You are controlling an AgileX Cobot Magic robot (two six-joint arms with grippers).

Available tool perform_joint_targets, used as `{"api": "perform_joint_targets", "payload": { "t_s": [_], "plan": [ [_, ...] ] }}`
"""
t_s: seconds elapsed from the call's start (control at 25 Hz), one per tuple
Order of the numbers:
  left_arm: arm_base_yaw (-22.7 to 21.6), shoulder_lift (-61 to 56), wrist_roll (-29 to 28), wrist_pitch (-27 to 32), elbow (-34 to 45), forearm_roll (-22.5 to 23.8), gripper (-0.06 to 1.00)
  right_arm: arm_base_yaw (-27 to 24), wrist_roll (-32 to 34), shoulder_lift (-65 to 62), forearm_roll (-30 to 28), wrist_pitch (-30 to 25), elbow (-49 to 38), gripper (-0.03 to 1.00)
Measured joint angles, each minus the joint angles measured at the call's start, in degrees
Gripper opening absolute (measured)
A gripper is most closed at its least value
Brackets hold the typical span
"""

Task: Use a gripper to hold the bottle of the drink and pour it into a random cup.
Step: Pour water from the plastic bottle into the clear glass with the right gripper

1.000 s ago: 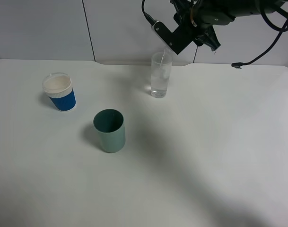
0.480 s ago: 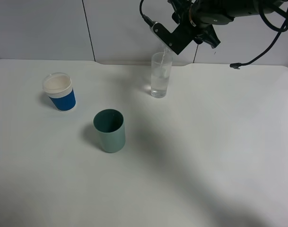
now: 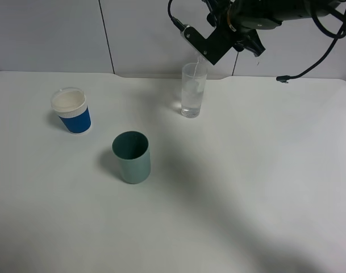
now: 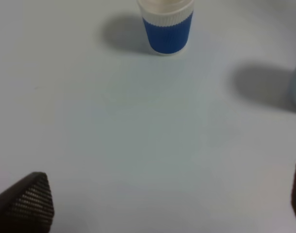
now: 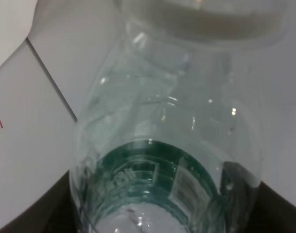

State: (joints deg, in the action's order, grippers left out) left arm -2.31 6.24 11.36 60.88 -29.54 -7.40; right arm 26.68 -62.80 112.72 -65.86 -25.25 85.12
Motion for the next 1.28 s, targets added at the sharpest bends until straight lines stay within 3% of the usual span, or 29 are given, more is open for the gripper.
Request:
{"api": "perform_joint_targets", "payload": {
  "t_s": [0.96,1.28],
  "plan": [
    [0.00,0.00,0.00,0.00,0.00,0.00,0.99,0.18,0.00,0.00,-0.13,0.21,0.00,0.56],
    [0.00,0.00,0.00,0.00,0.00,0.00,0.99,0.18,2.20,0.00,4.96,1.08,0.00,0.56]
  ]
}}
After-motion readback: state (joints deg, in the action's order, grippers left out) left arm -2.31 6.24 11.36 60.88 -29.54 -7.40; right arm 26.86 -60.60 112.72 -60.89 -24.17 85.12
